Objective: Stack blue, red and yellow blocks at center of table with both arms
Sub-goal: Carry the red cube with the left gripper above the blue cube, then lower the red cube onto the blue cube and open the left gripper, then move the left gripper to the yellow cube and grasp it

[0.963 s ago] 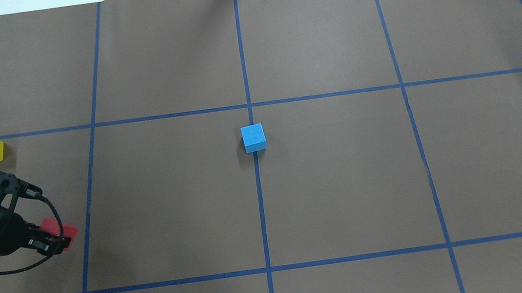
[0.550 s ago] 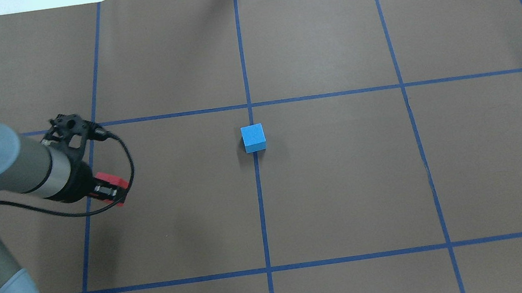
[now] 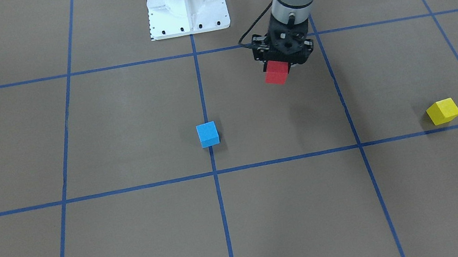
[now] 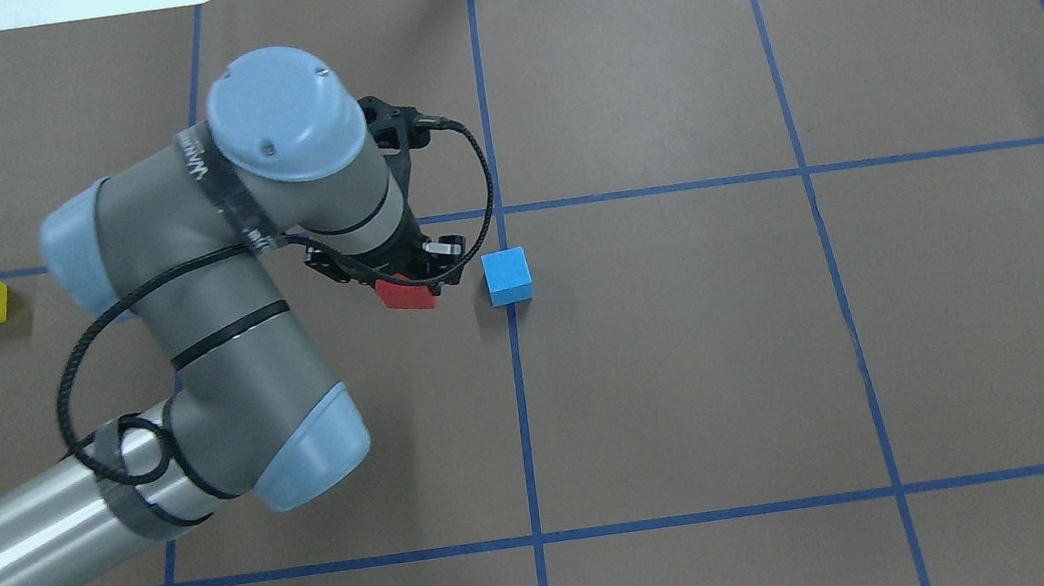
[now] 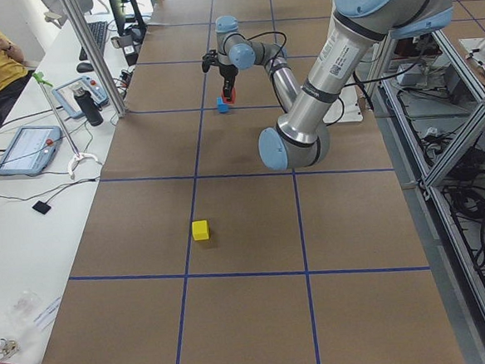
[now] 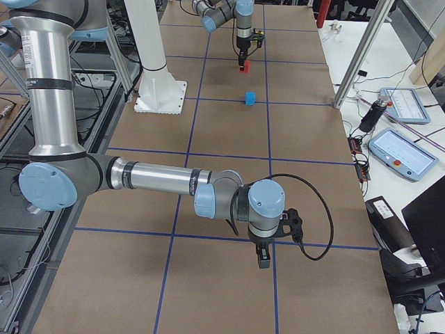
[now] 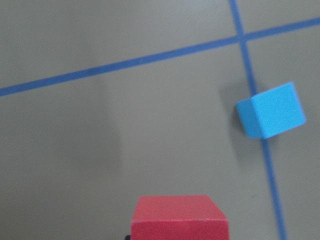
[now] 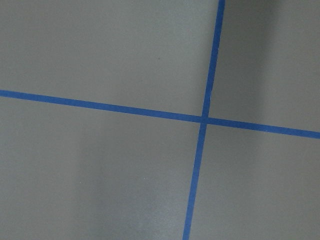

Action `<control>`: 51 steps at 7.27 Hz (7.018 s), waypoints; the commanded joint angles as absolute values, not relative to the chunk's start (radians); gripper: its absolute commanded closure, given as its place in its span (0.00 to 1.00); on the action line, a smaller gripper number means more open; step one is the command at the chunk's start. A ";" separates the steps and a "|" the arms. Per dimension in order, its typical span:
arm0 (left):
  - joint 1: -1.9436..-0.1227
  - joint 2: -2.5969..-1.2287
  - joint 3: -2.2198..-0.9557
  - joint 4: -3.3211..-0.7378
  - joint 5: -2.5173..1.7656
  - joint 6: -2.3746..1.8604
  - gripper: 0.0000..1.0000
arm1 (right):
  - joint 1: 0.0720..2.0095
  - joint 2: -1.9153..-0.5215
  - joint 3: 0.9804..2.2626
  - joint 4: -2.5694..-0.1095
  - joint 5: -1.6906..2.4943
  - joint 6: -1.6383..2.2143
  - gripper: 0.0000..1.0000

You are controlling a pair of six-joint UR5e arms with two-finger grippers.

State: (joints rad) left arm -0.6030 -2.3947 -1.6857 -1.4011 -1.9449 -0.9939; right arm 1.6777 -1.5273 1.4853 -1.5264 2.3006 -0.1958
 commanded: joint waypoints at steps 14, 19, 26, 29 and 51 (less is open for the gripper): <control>-0.546 -2.588 -1.293 -1.572 -1.882 -1.243 0.81 | 1.677 -1.520 1.483 -1.526 2.298 -0.192 0.01; -0.551 -2.577 -1.295 -1.585 -1.882 -1.235 0.80 | 1.677 -1.519 1.485 -1.526 2.298 -0.192 0.01; -0.548 -2.556 -1.315 -1.634 -1.868 -1.229 0.00 | 1.677 -1.509 1.482 -1.526 2.296 -0.192 0.01; -0.590 -2.536 -1.469 -1.501 -1.876 -1.087 0.00 | 1.677 -1.508 1.483 -1.526 2.296 -0.192 0.01; -1.088 -1.723 -1.347 -2.170 -2.152 -0.689 0.00 | 1.677 -1.511 1.479 -1.526 2.289 -0.196 0.00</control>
State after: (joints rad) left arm -1.1016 -1.7236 -1.3675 -2.1426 -2.1530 -0.6874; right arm 1.6767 -1.5129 1.4784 -1.5263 2.2887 -0.1976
